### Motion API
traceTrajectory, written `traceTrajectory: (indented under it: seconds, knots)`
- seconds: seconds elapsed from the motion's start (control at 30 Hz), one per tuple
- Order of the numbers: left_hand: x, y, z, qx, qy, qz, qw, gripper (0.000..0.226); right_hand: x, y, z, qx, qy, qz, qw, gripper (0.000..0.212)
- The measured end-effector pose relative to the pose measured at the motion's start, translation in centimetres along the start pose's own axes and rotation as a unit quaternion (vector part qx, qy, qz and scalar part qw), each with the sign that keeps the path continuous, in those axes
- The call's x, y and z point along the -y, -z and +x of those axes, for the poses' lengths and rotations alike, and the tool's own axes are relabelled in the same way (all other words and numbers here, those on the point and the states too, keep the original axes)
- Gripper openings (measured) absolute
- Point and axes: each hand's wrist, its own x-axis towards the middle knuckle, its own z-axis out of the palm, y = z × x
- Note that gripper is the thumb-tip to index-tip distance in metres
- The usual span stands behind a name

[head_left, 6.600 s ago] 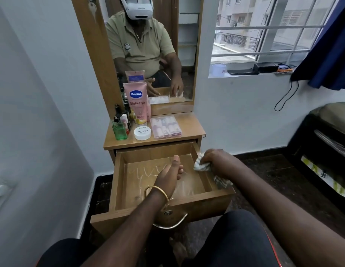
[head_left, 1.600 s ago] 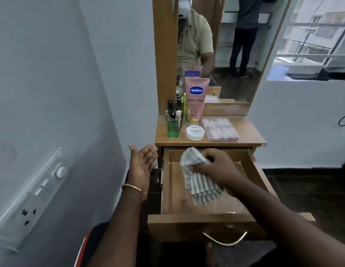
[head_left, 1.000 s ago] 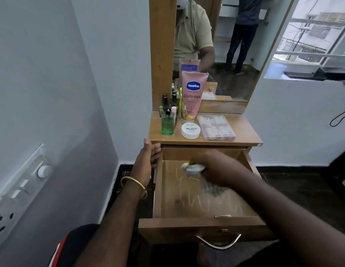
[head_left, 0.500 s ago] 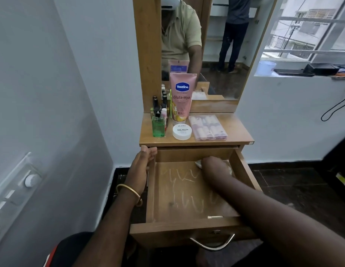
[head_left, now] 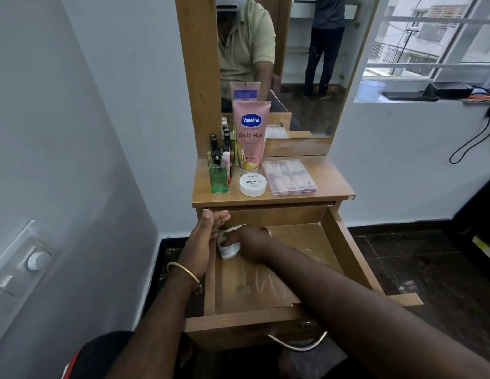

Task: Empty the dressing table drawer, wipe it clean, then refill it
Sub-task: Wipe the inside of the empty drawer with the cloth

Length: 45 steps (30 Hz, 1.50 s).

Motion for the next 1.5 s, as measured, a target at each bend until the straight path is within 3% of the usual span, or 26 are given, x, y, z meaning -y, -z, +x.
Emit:
traceTrajectory:
  seconds: [0.13, 0.27, 0.4, 0.57, 0.73, 0.9, 1.07, 1.23, 1.4, 1.5]
  knots:
    - [-0.1, -0.1, -0.1, 0.011, 0.008, 0.018, 1.0, 0.073, -3.6, 2.2, -1.4, 0.013, -0.009, -0.076, 0.997, 0.051]
    - [-0.3, -0.4, -0.3, -0.003, 0.004, 0.02, 1.0, 0.085, -7.2, 4.2, -3.5, -0.003, -0.055, -0.077, 0.995, 0.05]
    - [-0.1, -0.6, -0.4, -0.018, 0.002, 0.031, 0.999, 0.083, -9.3, 5.6, -5.5, -0.012, -0.111, -0.082, 0.99, 0.043]
    - [0.0, -0.5, -0.5, -0.017, 0.008, 0.041, 0.999, 0.084, -8.0, 4.6, -6.6, -0.074, -0.229, -0.109, 0.964, 0.043]
    - [-0.2, -0.7, -0.7, -0.015, 0.01, 0.047, 0.999, 0.101, -3.5, 3.6, -4.2, -0.021, -0.334, -0.081, 0.939, 0.054]
    - [-0.1, -0.7, -0.7, -0.011, 0.006, 0.051, 0.999, 0.106, -0.4, 0.0, -2.2, -0.047, -0.291, -0.128, 0.947, 0.043]
    - [0.1, -0.7, -0.4, -0.006, 0.007, 0.049, 0.999, 0.091, 3.6, -0.5, -1.7, -0.037, -0.274, -0.102, 0.956, 0.052]
    - [0.3, -0.8, -0.2, -0.007, 0.013, 0.019, 1.0, 0.076, 5.4, -0.7, -1.0, 0.023, -0.141, -0.069, 0.987, 0.043]
    - [0.5, -0.9, -0.4, -0.012, 0.014, 0.014, 1.0, 0.081, 0.6, 1.2, -2.9, 0.089, -0.074, -0.066, 0.991, 0.049]
    - [0.4, -0.8, -0.6, -0.011, 0.024, 0.032, 0.999, 0.097, -3.5, 3.2, -4.5, 0.075, -0.113, -0.041, 0.99, 0.054]
